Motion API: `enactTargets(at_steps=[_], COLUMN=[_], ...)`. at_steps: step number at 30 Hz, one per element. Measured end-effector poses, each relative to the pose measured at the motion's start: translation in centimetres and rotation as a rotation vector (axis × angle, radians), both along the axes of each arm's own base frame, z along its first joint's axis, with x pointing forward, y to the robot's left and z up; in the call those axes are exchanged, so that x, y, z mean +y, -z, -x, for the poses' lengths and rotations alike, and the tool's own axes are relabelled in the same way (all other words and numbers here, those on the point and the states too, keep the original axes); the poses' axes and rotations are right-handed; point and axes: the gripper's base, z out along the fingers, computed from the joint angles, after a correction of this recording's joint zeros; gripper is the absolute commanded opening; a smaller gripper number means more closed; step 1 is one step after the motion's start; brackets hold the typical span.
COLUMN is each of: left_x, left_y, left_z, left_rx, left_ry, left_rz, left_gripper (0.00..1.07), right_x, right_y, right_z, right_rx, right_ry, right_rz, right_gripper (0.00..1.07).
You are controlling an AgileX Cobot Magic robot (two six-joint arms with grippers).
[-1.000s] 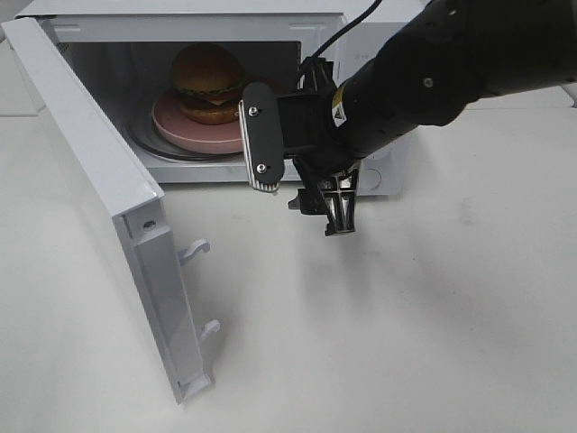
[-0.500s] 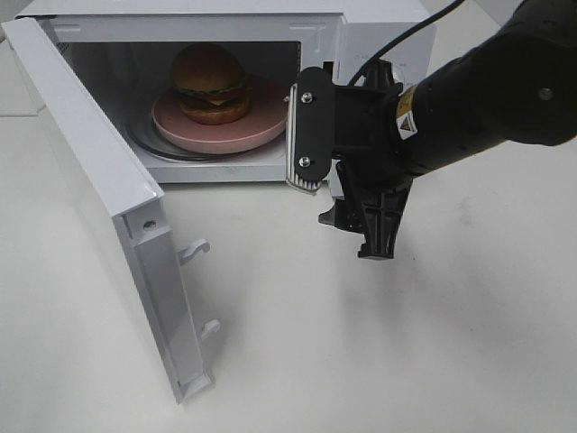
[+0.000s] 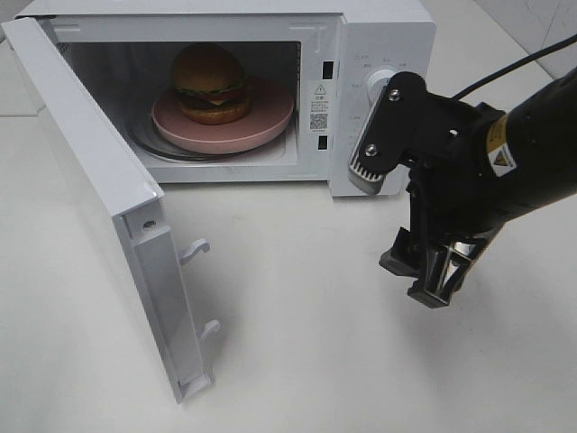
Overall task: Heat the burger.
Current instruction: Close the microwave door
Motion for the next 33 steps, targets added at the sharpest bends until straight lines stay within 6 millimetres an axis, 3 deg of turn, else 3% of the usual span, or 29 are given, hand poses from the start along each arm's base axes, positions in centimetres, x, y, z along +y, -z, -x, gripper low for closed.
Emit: enactTargets(at_steps=[12,17,25,33], left_x=[0.0,0.0,0.0,0.0], left_y=[0.0,0.0,0.0,0.0], left_z=[0.0,0.0,0.0,0.0], left_rx=[0.0,0.0,0.0,0.0], left_ry=[0.0,0.0,0.0,0.0], left_rz=[0.0,0.0,0.0,0.0], left_gripper=[0.91,0.91,0.91,0.91], right_x=[-3.0,-4.9,-6.3,-8.2], right_y=[-2.1,-2.8,-3.8,-6.3], right_z=[3.1,5.6,7.4,10.1], right_rx=[0.155,0.298,0.346,0.261], right_ry=[0.377,0.516,0.554,0.545], right_rz=[-0.025,0.062,0.114,-0.028], right_gripper=[0.76,0.76,0.76,0.76])
